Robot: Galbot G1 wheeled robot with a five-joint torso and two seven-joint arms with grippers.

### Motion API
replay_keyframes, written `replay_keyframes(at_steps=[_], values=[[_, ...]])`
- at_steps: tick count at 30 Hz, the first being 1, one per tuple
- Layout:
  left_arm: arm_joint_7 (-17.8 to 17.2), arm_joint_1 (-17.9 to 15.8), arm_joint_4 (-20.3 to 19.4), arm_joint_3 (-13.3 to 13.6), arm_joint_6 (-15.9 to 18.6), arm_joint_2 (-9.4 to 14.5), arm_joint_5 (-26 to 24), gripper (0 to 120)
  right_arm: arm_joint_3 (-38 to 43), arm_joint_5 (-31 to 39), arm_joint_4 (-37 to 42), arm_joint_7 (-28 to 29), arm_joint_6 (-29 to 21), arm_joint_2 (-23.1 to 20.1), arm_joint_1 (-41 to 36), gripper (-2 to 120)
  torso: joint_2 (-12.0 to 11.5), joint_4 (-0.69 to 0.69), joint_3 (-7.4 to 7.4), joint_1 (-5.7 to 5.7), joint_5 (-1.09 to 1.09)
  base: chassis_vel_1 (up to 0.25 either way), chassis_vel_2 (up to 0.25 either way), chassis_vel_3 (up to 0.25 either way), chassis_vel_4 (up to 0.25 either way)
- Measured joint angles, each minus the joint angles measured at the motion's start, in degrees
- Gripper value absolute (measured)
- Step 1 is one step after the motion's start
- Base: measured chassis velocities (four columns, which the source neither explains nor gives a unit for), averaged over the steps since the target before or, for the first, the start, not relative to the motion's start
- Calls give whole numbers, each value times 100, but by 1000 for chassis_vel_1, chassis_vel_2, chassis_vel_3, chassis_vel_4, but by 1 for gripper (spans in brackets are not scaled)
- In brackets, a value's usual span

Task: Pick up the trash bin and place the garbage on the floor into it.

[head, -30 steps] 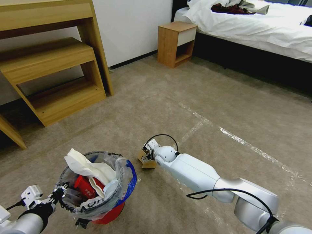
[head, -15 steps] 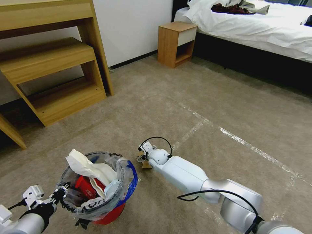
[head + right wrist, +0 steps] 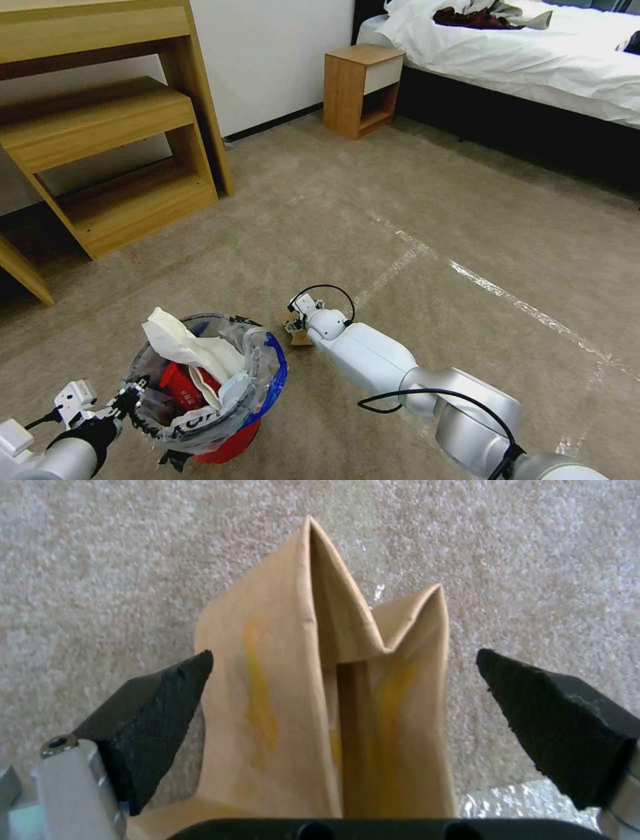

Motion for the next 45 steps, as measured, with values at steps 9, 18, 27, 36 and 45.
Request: replay_keyframes(at_steps=[9,18,27,36,45], values=[[14,41,-52,20,-7,-6,32,0,218,-93,-267,-34,116,66,-107,100,1,1,0,0,1,0,0,0,0],[38,72,-89,62,-14,-13,87,0,480,-293,-625,-160,317,67,-147,100,2,3,-1,0,3,0,0,0,0],[42,97,-147,40,-18,13,81,0,667,-337,-691,-249,382,59,-288,84,2,0,-1,0,1,0,0,0,0],[42,101,-178,62,-18,0,78,0,599,-148,-539,-231,423,49,-264,56,1,-1,2,0,-1,0,0,0,0],[39,91,-180,79,-18,2,83,0,579,-17,-413,-180,494,45,-258,26,0,0,2,0,-1,0,0,0,0]])
